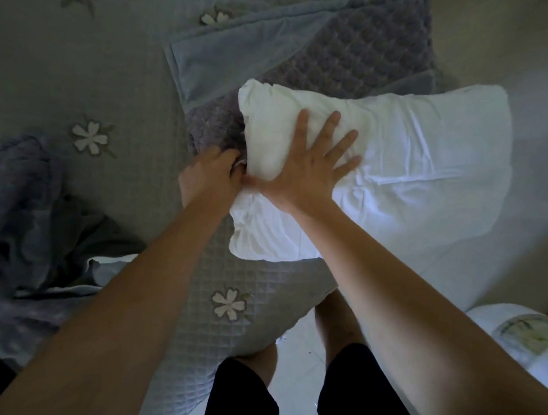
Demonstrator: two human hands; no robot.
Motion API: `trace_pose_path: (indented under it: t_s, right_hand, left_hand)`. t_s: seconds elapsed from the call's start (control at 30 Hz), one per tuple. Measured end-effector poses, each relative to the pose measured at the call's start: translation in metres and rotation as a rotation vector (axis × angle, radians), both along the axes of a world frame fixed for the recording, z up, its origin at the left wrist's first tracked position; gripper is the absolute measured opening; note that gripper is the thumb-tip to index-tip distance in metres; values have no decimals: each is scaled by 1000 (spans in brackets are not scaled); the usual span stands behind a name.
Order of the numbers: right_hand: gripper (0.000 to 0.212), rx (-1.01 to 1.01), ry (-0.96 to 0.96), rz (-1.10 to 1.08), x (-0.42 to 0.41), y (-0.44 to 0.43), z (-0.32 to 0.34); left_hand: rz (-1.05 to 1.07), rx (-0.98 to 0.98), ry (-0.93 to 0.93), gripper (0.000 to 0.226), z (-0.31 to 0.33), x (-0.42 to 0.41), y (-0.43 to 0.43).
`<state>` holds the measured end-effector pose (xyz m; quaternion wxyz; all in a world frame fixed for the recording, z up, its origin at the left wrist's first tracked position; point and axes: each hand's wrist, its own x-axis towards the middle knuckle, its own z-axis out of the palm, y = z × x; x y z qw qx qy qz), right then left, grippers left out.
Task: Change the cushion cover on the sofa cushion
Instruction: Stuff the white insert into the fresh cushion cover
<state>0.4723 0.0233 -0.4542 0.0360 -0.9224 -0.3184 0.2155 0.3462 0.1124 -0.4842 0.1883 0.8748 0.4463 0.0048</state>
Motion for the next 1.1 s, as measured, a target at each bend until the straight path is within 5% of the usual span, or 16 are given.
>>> trace_pose_path:
  t_s: [0.23,0.47,0.6,0.83,1.0,1.1]
  right_hand:
    - [104,109,-73,199,24,-37,4]
    - [95,126,3,304,14,-109,31]
    - [90,52,76,381,8,-86,15]
    - [69,183,178,67,53,-20,11]
    - [58,506,218,-390,80,-12,14]
    - [51,596,270,-410,75,-10,23]
  left_hand:
    - [-365,120,44,31,2,2,8]
    - [253,-64,-94,40,13,26,24]
    - [178,23,-257,41,19,24,30]
    - [21,125,-252,24,16,-4,28]
    - [84,31,-179,13,18,3,19]
    - [125,-87,-52,16,16,12,17]
